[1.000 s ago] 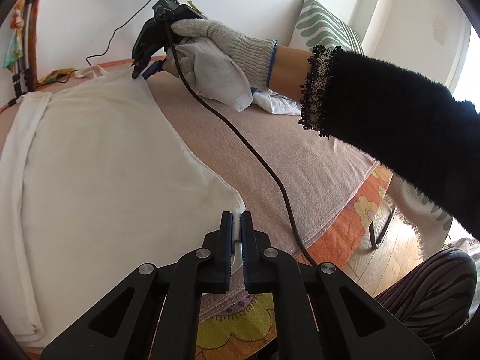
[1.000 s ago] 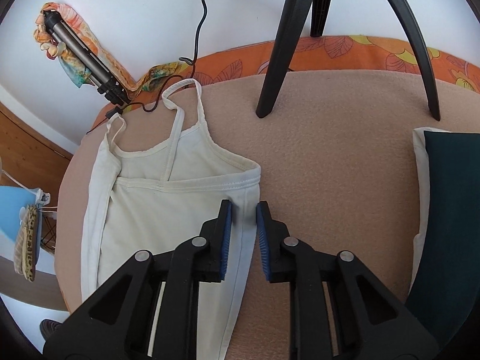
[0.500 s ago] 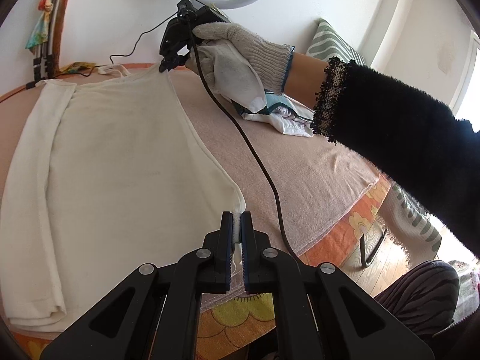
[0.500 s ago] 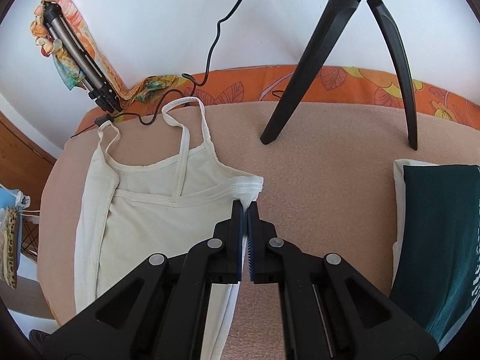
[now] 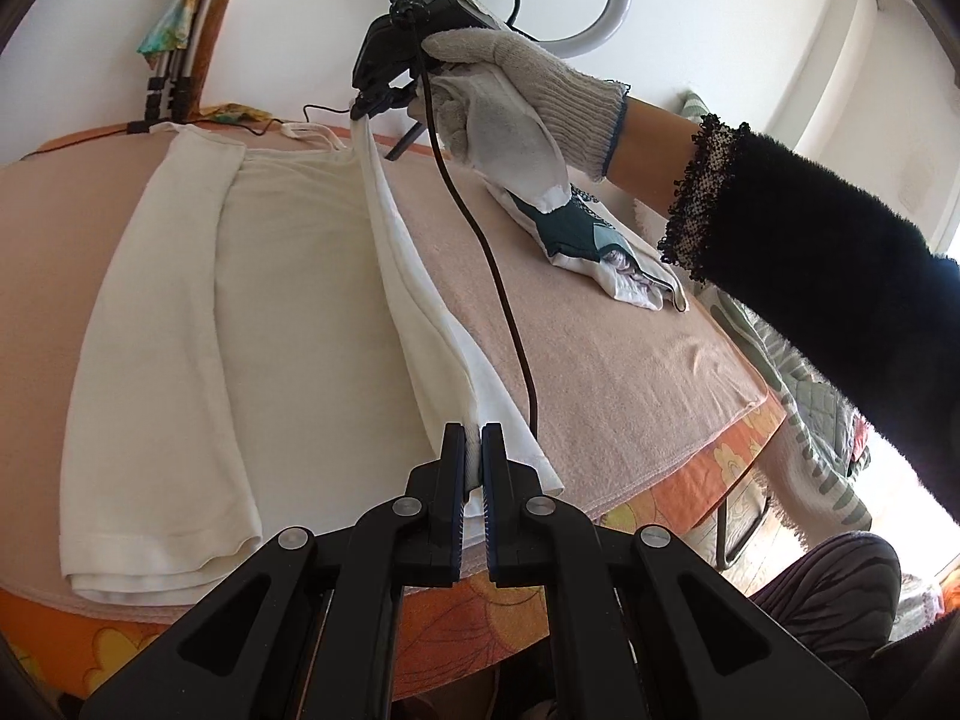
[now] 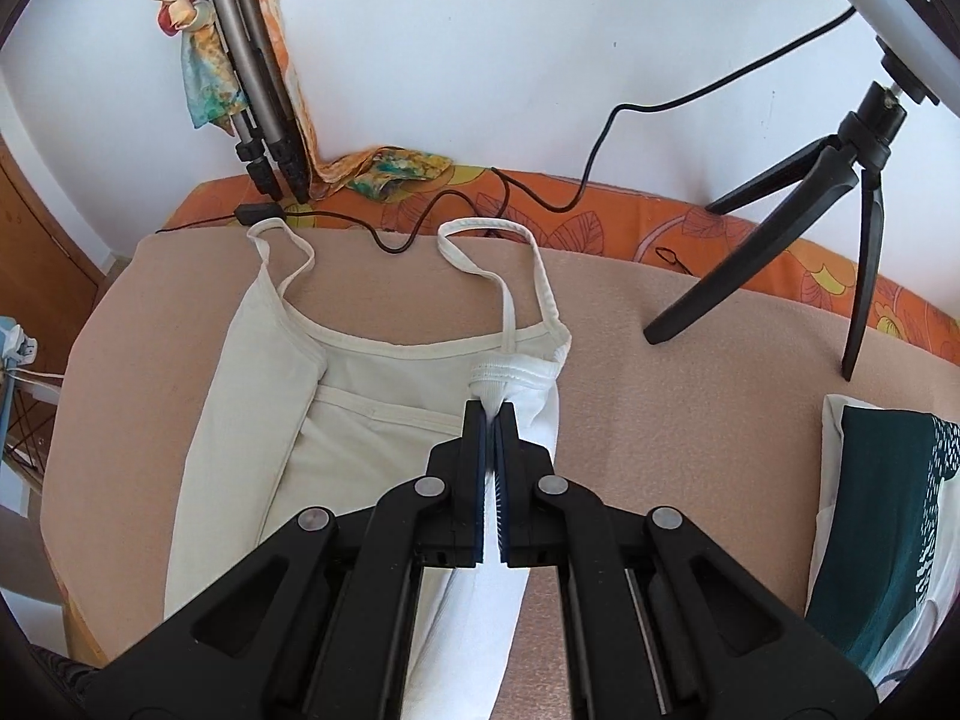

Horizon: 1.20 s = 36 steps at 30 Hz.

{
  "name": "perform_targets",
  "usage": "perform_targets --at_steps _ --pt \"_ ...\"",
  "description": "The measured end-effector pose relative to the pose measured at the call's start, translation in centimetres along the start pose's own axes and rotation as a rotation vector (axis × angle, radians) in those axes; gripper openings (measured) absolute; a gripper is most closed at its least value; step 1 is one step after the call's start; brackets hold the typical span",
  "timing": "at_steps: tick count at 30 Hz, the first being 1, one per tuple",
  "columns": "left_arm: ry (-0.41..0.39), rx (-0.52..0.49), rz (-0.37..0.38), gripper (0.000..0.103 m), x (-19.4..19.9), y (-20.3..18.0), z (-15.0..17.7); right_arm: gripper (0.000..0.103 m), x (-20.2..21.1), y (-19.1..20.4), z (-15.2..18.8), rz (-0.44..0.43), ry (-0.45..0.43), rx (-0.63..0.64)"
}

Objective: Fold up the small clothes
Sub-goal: 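Fold the second side edge over the first fold, then open both tools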

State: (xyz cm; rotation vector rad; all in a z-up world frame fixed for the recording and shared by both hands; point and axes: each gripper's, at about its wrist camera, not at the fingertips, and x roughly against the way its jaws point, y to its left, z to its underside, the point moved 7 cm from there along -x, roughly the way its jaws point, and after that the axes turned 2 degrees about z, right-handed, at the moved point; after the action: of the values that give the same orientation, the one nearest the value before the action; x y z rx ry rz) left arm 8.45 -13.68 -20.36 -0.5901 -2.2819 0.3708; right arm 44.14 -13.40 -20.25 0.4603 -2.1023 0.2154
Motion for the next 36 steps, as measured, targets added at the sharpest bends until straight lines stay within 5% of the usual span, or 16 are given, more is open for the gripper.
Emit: perform_targets --at_steps 13,26,31,36 --pt "0.000 0.081 -0.013 0.004 0.9 4.0 1.4 0.003 -3.8 6.7 0.3 0.034 0.051 0.092" --pt "0.011 0.092 -0.036 0.004 1.2 5.1 1.8 0.004 -5.8 8.2 0.7 0.033 0.093 0.104" --pt "0.013 0.067 -0.064 0.004 1.7 4.9 1.6 0.039 -3.0 7.3 0.2 -0.040 0.040 0.054" --pt "0.032 0.074 -0.059 0.012 2.6 4.6 1.8 0.039 3.2 5.1 1.0 -0.093 -0.043 0.010"
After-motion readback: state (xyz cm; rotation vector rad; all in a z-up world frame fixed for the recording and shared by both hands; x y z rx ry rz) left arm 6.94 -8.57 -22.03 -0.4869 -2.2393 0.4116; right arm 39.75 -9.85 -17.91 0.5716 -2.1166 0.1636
